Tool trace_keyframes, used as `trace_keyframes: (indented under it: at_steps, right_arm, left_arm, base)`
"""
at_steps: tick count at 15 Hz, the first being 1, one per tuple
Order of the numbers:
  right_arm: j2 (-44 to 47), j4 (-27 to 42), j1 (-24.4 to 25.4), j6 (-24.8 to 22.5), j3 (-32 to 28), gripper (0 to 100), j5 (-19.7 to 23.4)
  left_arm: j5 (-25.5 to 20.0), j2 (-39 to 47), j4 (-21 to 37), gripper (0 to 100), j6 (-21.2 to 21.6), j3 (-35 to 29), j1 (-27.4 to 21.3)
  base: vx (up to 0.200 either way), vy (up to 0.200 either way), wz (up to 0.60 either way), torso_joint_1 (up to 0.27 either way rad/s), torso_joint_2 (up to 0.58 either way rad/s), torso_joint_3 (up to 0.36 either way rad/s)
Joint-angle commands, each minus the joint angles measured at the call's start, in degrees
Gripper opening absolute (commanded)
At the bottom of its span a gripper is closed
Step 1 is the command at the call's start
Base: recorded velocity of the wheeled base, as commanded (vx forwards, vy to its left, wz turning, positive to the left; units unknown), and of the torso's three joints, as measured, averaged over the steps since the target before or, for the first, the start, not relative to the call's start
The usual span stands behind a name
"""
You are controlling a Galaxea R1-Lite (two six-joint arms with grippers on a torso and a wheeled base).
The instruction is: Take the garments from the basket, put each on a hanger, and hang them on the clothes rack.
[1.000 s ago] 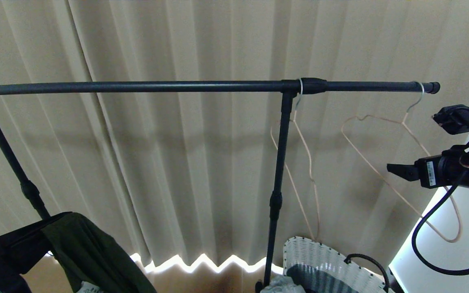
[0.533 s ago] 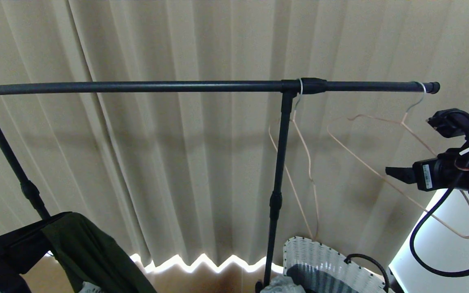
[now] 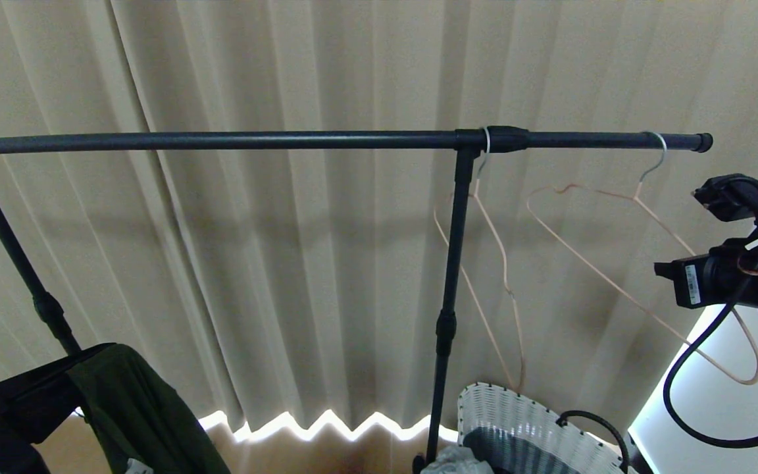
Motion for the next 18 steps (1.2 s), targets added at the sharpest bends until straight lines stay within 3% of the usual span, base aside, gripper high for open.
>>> trace_keyframes:
  at_steps: [1,7,12,15,18]
  right_arm:
    - [-0.54,-0.35,0.02,0.18,0.11,0,0.03]
    - [-6.25,0.00,0.02,2.55,0.72,0,0.20]
    - [-13.46,0.09,0.02,2.73,6.35,0,0.29]
    - [-15.57,0.18,0.02,2.73,7.75,0,0.29]
    - [-15.57,0.18,0.02,2.73,7.93,0,0.29]
  left_arm:
    - [0.03,-0.05,-0.01,0,0.02,-0.01,0.00]
    - [0.03,0.04,-0.01,0,0.02,-0.01,0.00]
    - [0.03,0.13,-0.01,0,0.10,-0.01,0.00]
    - [0.12,0.22,-0.01,0,2.30,0.52,0.09]
    - [0.12,0.04,-0.10,0,3.00,0.78,0.09]
  base:
    - [0.000,0.000,0.00,0.000,0.00,0.000]
    - [0.000,0.000,0.00,0.000,0.00,0.000]
    - [0.000,0.000,0.00,0.000,0.00,0.000]
    - [0.000,0.000,0.00,0.000,0.00,0.000]
    - [-0.200,0.000,0.00,0.001,0.00,-0.001]
